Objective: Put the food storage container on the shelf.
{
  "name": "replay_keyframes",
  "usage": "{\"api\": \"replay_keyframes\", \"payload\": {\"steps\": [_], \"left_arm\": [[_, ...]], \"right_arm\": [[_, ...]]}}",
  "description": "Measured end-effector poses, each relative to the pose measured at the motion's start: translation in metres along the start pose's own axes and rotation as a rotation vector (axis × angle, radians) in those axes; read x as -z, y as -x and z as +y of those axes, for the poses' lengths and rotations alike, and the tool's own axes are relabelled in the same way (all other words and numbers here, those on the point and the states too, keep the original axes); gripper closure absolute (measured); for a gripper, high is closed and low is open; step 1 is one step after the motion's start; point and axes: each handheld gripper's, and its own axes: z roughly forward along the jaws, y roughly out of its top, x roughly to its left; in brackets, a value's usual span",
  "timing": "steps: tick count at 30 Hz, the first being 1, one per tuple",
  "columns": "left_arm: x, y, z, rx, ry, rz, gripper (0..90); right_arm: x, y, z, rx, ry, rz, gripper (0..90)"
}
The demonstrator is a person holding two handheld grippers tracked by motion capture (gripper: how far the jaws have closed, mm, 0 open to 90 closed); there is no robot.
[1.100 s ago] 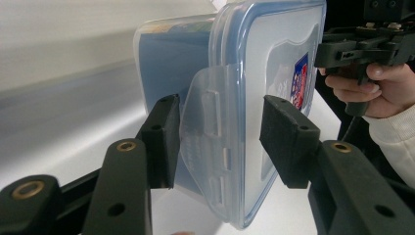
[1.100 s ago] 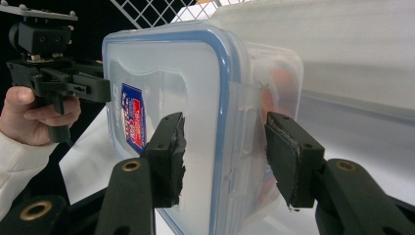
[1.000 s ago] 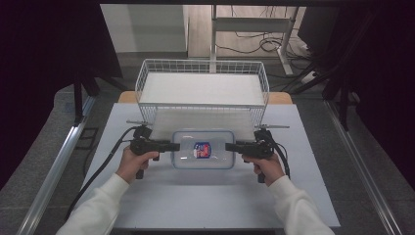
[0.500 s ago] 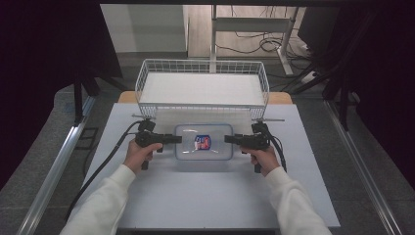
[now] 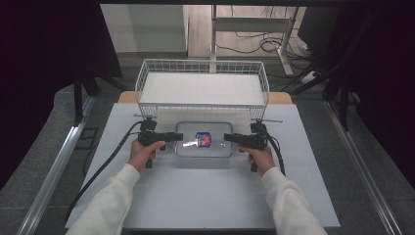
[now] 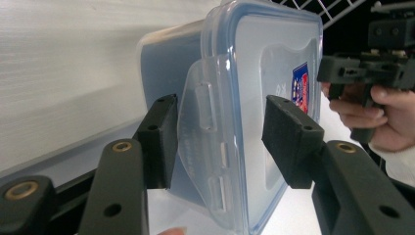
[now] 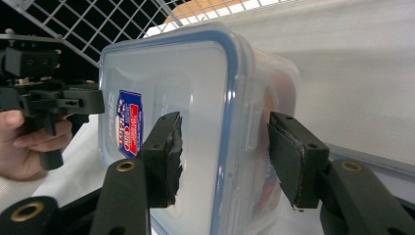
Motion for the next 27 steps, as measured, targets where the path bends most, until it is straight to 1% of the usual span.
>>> {"api": "replay_keyframes", "payload": {"steps": [1,2,3,5,8,9,14,19,21,23,24,25,26,27], "left_arm": [[-0.001,0.0,0.0,0.009,0.004,0.0,48.4],[-0.001,0.0,0.0,0.009,0.004,0.0,48.3],[-0.001,-0.001,0.0,0.013,0.005,0.0,48.3],[-0.002,-0.001,0.0,0.037,0.017,0.004,47.9],[-0.003,-0.004,0.0,0.04,0.02,0.0,47.6],[-0.004,-0.004,0.0,0.051,0.026,0.002,47.6],[-0.006,-0.005,0.0,0.057,0.036,0.007,47.1],[-0.006,-0.006,0.0,0.056,0.035,0.013,46.6],[-0.007,-0.004,0.0,0.061,0.043,0.018,45.9],[-0.007,-0.005,0.0,0.054,0.039,0.024,43.2],[-0.006,-0.005,0.0,0.054,0.042,0.026,41.2],[-0.006,-0.006,0.001,0.041,0.047,0.038,38.7],[-0.005,-0.004,0.001,0.053,0.051,0.032,38.7],[-0.002,-0.001,0.001,0.03,0.049,0.045,35.8]], "right_arm": [[-0.001,0.0,0.0,-0.003,0.001,-0.004,46.4],[-0.001,0.0,0.0,-0.003,0.001,-0.004,46.4],[-0.002,0.0,0.0,-0.017,0.007,-0.01,46.1],[-0.003,0.001,-0.001,-0.031,0.017,-0.016,45.8],[-0.005,0.002,-0.001,-0.06,0.029,-0.024,45.5],[-0.006,0.002,-0.001,-0.07,0.034,-0.028,45.3],[-0.008,0.003,-0.002,-0.092,0.051,-0.038,45.0],[-0.01,0.003,-0.002,-0.092,0.059,-0.047,44.2],[-0.01,0.002,-0.003,-0.091,0.06,-0.055,43.8],[-0.01,0.001,-0.003,-0.086,0.064,-0.061,43.3],[-0.011,0.0,-0.004,-0.071,0.069,-0.086,41.7],[-0.011,-0.001,-0.004,-0.065,0.068,-0.091,41.7],[-0.011,-0.001,-0.004,-0.065,0.068,-0.091,41.7],[-0.009,-0.004,-0.004,-0.045,0.082,-0.109,40.1]]}}
